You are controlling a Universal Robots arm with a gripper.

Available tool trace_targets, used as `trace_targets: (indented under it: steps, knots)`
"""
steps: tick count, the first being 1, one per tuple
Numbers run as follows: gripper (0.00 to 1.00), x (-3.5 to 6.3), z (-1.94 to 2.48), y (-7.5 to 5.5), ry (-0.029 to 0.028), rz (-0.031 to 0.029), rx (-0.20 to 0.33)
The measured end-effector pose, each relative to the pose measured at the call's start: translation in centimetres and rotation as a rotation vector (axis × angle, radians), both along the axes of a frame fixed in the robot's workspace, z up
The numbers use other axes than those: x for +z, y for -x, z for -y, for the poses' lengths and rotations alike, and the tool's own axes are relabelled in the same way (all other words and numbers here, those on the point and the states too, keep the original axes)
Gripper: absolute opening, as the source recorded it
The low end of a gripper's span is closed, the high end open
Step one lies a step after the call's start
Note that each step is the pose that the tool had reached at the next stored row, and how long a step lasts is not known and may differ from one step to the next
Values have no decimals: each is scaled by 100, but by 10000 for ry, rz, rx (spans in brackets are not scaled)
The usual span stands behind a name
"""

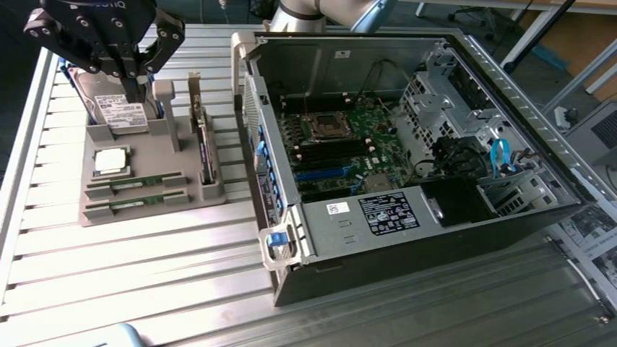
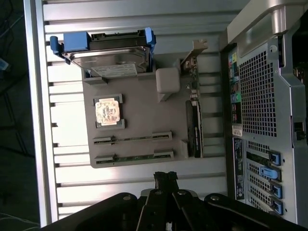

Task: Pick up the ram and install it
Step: 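Pick up the ram and move it above insertion slot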

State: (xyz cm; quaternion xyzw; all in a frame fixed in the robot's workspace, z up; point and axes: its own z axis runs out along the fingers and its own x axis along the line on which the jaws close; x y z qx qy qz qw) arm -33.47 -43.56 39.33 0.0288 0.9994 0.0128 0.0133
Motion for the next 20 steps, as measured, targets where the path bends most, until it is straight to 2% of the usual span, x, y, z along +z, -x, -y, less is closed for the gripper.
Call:
trace_targets:
  steps: [10,20]
  knots:
    - [10,0,0,0,0,0,433]
    - [10,0,0,0,7,0,1258]
